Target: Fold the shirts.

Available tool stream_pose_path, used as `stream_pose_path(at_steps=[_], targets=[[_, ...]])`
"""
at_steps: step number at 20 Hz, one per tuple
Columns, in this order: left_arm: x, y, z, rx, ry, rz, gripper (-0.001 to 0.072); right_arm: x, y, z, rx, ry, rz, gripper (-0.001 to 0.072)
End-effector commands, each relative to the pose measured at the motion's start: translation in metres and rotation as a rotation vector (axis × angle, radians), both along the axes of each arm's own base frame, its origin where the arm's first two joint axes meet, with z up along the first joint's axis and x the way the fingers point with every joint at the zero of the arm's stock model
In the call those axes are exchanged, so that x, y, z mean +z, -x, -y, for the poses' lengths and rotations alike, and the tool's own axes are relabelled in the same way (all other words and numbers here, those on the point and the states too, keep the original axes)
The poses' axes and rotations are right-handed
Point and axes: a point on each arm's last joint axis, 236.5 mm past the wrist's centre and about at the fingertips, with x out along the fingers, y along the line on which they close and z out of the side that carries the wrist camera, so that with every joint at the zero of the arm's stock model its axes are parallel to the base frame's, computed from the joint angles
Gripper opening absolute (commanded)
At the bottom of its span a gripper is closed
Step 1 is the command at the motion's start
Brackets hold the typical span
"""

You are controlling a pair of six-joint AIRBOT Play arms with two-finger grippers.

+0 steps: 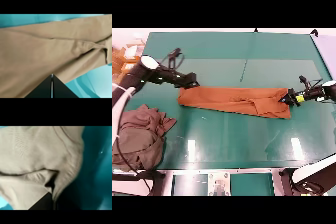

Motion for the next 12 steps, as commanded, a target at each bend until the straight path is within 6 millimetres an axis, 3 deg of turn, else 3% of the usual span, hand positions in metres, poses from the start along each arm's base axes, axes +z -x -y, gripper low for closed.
stream_pose_path(at_steps=[1, 4, 7, 10, 12], targets=[[-0.018, 0.007, 0.061, -0.074, 0.014, 0.037, 0.0024, 0.062, -0.011, -0.011, 0.066, -0.041, 0.056, 0.0013], [-0.054, 0.022, 0.127, -0.142, 0.041, 0.043, 0.0024, 0.128, -0.010, -0.022, 0.133, -0.018, 0.119, 0.0013], [-0.075, 0.026, 0.189, -0.204, 0.063, 0.061, 0.0023, 0.184, -0.004, -0.042, 0.195, 0.016, 0.181, 0.0013], [-0.095, 0.024, 0.232, -0.236, 0.092, 0.016, 0.0024, 0.222, 0.002, -0.066, 0.241, 0.047, 0.230, 0.0013], [-0.101, 0.018, 0.247, -0.235, 0.113, -0.003, 0.0023, 0.240, 0.007, -0.082, 0.269, 0.058, 0.248, 0.0013]])
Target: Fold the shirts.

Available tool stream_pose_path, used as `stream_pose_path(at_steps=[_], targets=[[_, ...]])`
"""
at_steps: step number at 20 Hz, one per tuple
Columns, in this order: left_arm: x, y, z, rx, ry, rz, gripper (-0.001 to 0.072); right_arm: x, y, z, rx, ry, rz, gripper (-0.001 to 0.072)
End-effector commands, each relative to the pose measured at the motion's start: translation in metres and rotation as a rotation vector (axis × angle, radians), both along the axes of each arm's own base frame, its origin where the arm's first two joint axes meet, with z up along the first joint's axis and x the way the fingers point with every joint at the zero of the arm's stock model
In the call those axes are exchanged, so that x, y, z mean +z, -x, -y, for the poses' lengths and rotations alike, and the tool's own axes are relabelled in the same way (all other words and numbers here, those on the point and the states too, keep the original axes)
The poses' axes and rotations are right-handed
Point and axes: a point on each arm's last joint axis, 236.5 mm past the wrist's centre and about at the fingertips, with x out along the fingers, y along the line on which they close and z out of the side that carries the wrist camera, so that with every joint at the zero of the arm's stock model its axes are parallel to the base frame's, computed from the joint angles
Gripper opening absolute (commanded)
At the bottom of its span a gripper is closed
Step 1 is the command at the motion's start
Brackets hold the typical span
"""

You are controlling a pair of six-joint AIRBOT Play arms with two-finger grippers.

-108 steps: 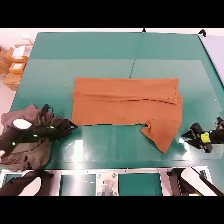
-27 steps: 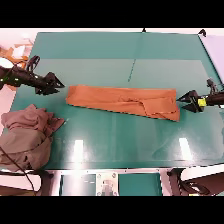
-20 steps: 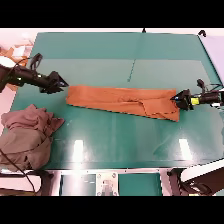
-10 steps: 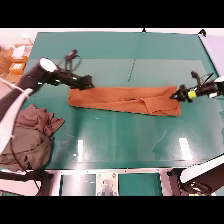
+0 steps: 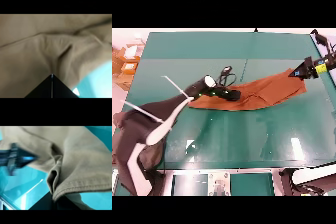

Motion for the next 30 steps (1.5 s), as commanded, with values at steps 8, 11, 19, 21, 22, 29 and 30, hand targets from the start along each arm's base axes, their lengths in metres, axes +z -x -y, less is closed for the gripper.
stream_pose_path(at_steps=[8, 11, 19, 21, 22, 29, 30], targets=[[-0.019, 0.008, 0.064, -0.059, 0.080, -0.093, 0.0024, 0.044, 0.009, -0.067, 0.098, 0.018, 0.058, 0.0014], [0.005, 0.004, 0.049, -0.115, 0.092, -0.110, 0.0023, 0.048, 0.006, -0.072, 0.077, -0.005, 0.057, 0.0014], [0.088, -0.038, -0.200, -0.064, -0.464, -0.041, 0.0024, 0.058, -0.007, -0.162, 0.123, -0.100, 0.122, 0.0014], [0.113, -0.036, -0.261, 0.001, -0.571, -0.048, 0.0023, 0.052, -0.014, -0.217, 0.153, -0.126, 0.176, 0.0014], [0.126, -0.034, -0.285, 0.035, -0.600, -0.052, 0.0024, 0.045, -0.017, -0.247, 0.166, -0.138, 0.192, 0.0014], [0.159, -0.032, -0.354, 0.165, -0.637, -0.047, 0.0024, -0.103, -0.006, -0.486, 0.155, -0.223, 0.221, 0.0308], [0.156, -0.031, -0.354, 0.152, -0.641, -0.049, 0.0024, -0.128, 0.001, -0.507, 0.147, -0.215, 0.227, 0.0544]])
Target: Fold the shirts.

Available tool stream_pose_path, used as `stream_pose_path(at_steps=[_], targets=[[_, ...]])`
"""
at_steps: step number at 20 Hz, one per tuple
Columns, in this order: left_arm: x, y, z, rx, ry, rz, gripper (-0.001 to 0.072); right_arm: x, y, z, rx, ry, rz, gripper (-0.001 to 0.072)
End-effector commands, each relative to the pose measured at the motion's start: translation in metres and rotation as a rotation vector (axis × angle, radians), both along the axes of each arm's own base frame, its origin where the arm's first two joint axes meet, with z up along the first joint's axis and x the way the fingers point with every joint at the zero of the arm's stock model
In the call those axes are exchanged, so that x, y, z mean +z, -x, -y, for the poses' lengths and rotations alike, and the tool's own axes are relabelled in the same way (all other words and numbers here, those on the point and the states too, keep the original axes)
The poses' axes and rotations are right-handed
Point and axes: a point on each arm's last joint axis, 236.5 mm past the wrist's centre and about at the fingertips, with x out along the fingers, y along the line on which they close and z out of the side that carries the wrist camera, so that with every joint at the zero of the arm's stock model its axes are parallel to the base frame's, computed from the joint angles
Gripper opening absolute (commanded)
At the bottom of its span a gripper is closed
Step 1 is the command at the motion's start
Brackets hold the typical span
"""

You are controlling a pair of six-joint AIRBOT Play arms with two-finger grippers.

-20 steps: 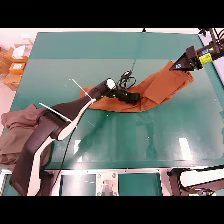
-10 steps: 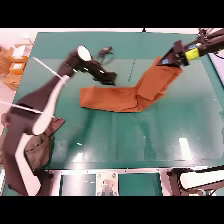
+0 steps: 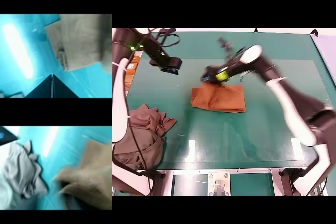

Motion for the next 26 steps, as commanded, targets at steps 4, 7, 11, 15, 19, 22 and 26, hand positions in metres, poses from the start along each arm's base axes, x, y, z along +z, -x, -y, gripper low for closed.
stream_pose_path(at_steps=[4, 7, 11, 15, 19, 22, 26], targets=[[-0.011, 0.012, -0.021, -0.010, -0.044, -0.051, 0.0024, -0.071, -0.004, -0.035, -0.020, 0.065, 0.022, 0.0557], [-0.014, 0.013, -0.021, -0.015, -0.045, -0.057, 0.0024, -0.046, -0.038, 0.066, -0.055, 0.144, -0.051, 0.0557], [-0.014, 0.012, -0.021, -0.015, -0.045, -0.054, 0.0024, -0.035, -0.053, 0.196, -0.149, 0.227, -0.198, 0.0557], [-0.014, 0.014, -0.021, -0.017, -0.045, -0.062, 0.0024, -0.074, -0.036, 0.274, -0.242, 0.296, -0.406, 0.0557], [-0.014, 0.012, -0.021, -0.015, -0.044, -0.054, 0.0024, -0.127, 0.001, 0.281, -0.259, 0.294, -0.567, 0.0558], [-0.013, 0.009, -0.020, -0.012, -0.039, -0.043, 0.0024, -0.141, 0.006, 0.237, -0.250, 0.148, -0.559, 0.0557], [-0.013, 0.009, -0.020, -0.010, -0.039, -0.039, 0.0024, -0.132, -0.005, 0.192, -0.237, 0.027, -0.510, 0.0452]])
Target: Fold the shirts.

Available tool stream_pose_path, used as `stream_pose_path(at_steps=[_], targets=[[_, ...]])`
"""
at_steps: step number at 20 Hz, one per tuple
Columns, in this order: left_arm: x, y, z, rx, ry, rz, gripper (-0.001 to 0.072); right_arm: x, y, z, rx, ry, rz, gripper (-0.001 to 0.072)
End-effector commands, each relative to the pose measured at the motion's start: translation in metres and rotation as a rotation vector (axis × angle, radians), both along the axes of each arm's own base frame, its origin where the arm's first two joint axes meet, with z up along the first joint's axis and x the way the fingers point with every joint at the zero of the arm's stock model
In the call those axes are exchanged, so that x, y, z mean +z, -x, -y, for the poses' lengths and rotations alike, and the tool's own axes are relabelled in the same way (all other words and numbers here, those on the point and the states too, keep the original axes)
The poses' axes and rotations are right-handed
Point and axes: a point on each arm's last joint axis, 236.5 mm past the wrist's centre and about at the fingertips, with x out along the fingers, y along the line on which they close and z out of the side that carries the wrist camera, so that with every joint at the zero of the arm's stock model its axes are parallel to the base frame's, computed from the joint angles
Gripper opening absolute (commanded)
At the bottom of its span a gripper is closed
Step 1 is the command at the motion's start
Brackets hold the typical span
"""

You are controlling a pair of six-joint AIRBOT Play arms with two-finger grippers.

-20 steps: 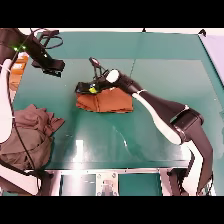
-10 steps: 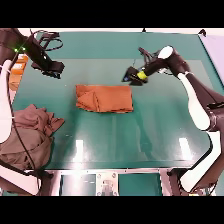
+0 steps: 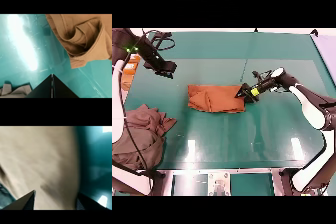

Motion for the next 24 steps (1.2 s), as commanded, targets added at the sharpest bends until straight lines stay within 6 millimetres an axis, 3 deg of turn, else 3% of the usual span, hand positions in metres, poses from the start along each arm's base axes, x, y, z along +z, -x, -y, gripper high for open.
stream_pose_path(at_steps=[1, 2, 3, 5, 7, 10, 12, 15, 18, 19, 21, 24], targets=[[0.001, -0.002, 0.000, 0.003, 0.002, 0.011, 0.0024, 0.009, -0.013, -0.036, -0.029, -0.115, 0.078, 0.0166], [0.001, -0.004, 0.001, 0.004, 0.004, 0.017, 0.0024, 0.017, -0.018, -0.040, -0.032, -0.139, 0.103, 0.0065], [0.001, -0.005, 0.001, 0.005, 0.006, 0.022, 0.0024, 0.024, -0.024, -0.040, -0.032, -0.146, 0.121, 0.0015], [0.001, -0.005, 0.001, 0.004, 0.006, 0.021, 0.0024, 0.047, -0.043, -0.026, -0.057, -0.150, 0.184, 0.0013], [0.001, -0.005, 0.001, 0.003, 0.005, 0.021, 0.0024, 0.082, -0.067, 0.012, -0.134, -0.148, 0.270, 0.0012], [0.001, -0.005, 0.001, 0.002, 0.006, 0.022, 0.0024, 0.137, -0.081, 0.121, -0.285, -0.007, 0.394, 0.0012], [0.001, -0.005, 0.001, 0.003, 0.006, 0.022, 0.0024, 0.157, -0.062, 0.214, -0.387, 0.188, 0.416, 0.0011], [0.002, -0.007, 0.002, 0.004, 0.009, 0.029, 0.0023, 0.163, 0.002, 0.349, -0.611, 0.457, 0.348, 0.0011], [0.004, -0.010, 0.010, 0.000, 0.042, 0.044, 0.0024, 0.137, 0.093, 0.447, -0.856, 0.610, 0.209, 0.0011], [0.005, -0.010, 0.013, -0.002, 0.057, 0.046, 0.0024, 0.123, 0.126, 0.469, -0.943, 0.623, 0.158, 0.0011], [0.007, -0.013, 0.019, -0.002, 0.084, 0.057, 0.0024, 0.087, 0.186, 0.493, -1.075, 0.602, 0.030, 0.0011], [0.008, -0.015, 0.021, -0.002, 0.092, 0.066, 0.0024, 0.029, 0.255, 0.491, -1.195, 0.550, -0.127, 0.0012]])
